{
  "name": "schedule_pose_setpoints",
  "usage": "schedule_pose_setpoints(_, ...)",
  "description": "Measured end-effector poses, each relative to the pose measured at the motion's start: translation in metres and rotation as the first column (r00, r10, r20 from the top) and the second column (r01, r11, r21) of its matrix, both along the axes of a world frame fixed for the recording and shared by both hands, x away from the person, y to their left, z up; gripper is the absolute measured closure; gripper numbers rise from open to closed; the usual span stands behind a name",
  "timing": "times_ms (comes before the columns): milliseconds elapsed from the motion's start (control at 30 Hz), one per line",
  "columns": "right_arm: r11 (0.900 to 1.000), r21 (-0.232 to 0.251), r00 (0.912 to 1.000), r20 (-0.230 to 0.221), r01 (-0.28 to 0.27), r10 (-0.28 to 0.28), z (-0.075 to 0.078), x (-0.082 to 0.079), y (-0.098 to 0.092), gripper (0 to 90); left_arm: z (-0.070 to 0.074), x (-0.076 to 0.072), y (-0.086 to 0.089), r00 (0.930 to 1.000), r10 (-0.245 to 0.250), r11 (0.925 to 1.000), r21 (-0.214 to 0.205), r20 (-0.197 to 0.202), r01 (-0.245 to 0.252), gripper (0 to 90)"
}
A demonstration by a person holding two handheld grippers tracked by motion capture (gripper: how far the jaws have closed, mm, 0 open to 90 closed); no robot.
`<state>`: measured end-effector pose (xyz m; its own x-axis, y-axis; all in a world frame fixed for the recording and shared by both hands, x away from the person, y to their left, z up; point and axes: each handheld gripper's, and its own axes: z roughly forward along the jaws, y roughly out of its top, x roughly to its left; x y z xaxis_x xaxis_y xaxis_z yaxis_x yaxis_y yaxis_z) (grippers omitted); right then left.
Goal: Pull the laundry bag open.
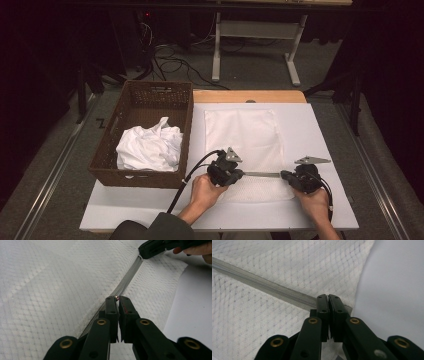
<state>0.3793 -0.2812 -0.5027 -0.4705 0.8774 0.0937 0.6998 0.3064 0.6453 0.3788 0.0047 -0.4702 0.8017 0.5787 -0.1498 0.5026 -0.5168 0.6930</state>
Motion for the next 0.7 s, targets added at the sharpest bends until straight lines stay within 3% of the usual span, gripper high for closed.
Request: schedule_pose_setpoints(700, 1.0000, -0.002, 1.0000, -0.002, 0.001, -0.001, 0.0002, -0.0002, 0.0003, 88.0, 0.0007, -0.0033, 0.0057, 0.9999, 0.006, 0.9999, 0.011, 0.015, -0.007, 86.1)
